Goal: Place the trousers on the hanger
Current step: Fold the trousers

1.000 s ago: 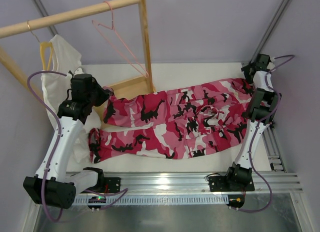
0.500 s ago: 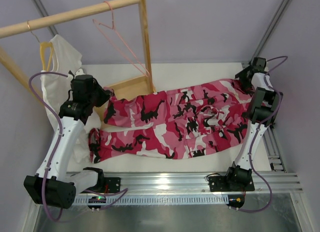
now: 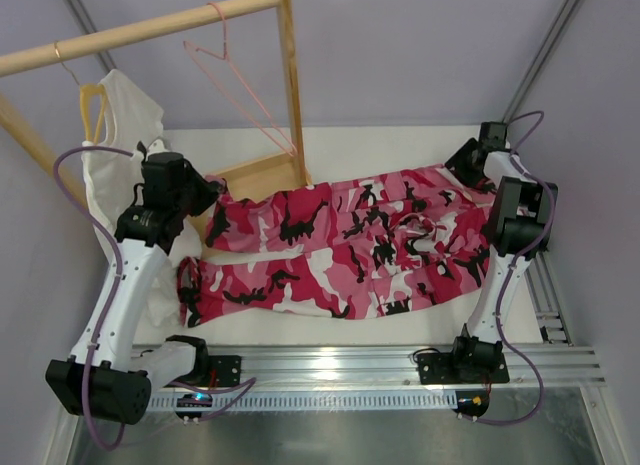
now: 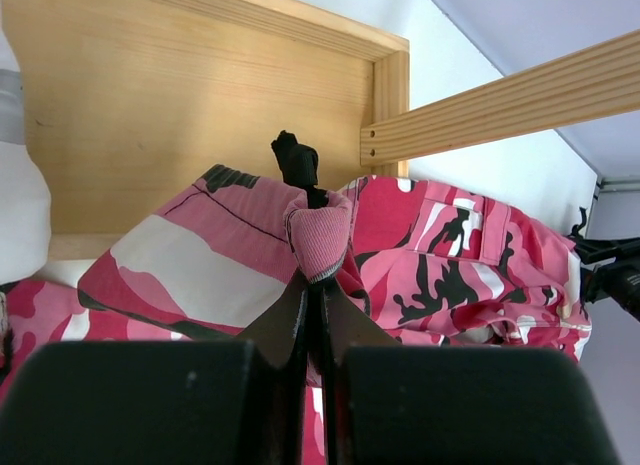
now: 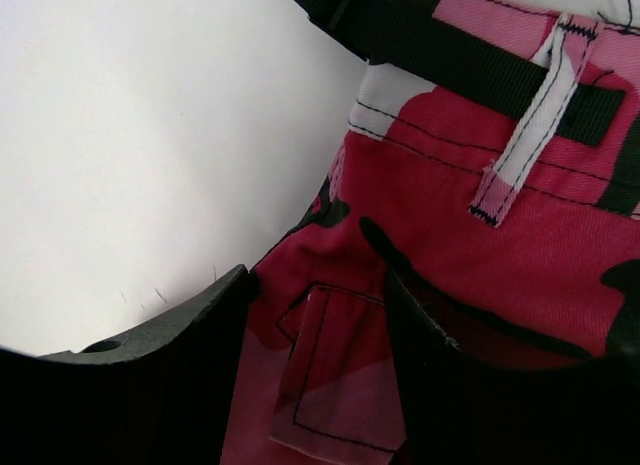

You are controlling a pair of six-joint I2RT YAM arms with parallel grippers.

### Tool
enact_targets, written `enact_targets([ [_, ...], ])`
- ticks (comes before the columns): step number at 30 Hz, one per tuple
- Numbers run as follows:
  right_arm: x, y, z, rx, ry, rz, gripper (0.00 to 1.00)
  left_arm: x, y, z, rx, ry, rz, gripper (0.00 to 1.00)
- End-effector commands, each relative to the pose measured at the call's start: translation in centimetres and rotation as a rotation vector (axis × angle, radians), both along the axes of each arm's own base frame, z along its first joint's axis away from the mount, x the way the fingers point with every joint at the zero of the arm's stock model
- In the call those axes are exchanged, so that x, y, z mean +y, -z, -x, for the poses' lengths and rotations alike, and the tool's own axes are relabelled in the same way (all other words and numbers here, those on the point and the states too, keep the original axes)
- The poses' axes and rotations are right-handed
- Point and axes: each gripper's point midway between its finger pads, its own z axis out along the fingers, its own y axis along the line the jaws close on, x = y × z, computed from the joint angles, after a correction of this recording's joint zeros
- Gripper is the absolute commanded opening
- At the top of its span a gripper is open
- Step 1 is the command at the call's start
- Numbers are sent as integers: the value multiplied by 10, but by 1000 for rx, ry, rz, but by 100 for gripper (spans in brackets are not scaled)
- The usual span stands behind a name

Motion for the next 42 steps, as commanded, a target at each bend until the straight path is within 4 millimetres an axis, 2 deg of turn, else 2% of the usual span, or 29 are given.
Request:
enact_targets([
  [1,-8,-45,-9,-65,-7,61,59,2,-8,-5,-44,-4,-12,0],
  [2,-16,-45,-9,-42,16,90,59,1,-6,-5,-39,-1,-12,0],
  [3,-24,-65,-20,-77,41,111,59,1,-5,-5,-38,-1,-10,0],
  [4,-33,-70,-23,-72,75,138,59,-1,-7,-4,-42,4,-5,0],
  [5,-37,-59,-18,-19,98,146,60,0,-6,-4,-42,1,-3,0],
  [6,-47,-76,-26,-38,138,177,60,0,-7,-4,-45,1,-2,0],
  [7,-48,-71,-21,6,153,166,60,0,-7,-4,-45,0,-4,0],
  [8,-51,-69,-29,9,163,162,61,1,-8,-3,-47,-5,-10,0],
  [13,-59,-49,-33,44,225,124,61,4,-13,-1,-59,-14,-18,0],
  [17,-82,-42,-37,23,309,86,61,6,-13,1,-56,-15,-24,0],
  [19,-88,-25,-38,52,323,77,61,6,-14,1,-59,-16,-23,0],
  [20,-92,-33,-46,30,327,80,60,6,-11,2,-53,-17,-22,0],
  [21,-95,-30,-47,39,328,80,60,6,-11,2,-54,-17,-22,0],
  [22,-96,-12,-42,87,332,80,60,6,-11,3,-56,-17,-22,0],
  [23,-99,-15,-45,80,331,85,60,6,-10,3,-56,-19,-22,0],
  [27,-103,5,-38,122,347,88,60,7,-7,3,-53,-24,-23,0],
  [28,-103,16,-34,153,343,84,60,7,-6,3,-52,-24,-23,0],
  [30,-102,21,-32,174,325,88,60,7,-5,3,-47,-26,-23,0],
  [31,-102,28,-25,210,321,81,59,7,-4,4,-47,-27,-21,0],
  [32,-100,34,-23,225,308,72,52,7,-6,4,-52,-28,-19,0],
  [34,-100,38,-18,250,284,79,46,7,-7,5,-58,-29,-17,0],
  [41,-100,32,-12,261,243,98,26,7,-7,8,-62,-31,-12,0],
  [42,-98,30,-13,252,231,93,20,7,-8,9,-64,-31,-12,0],
])
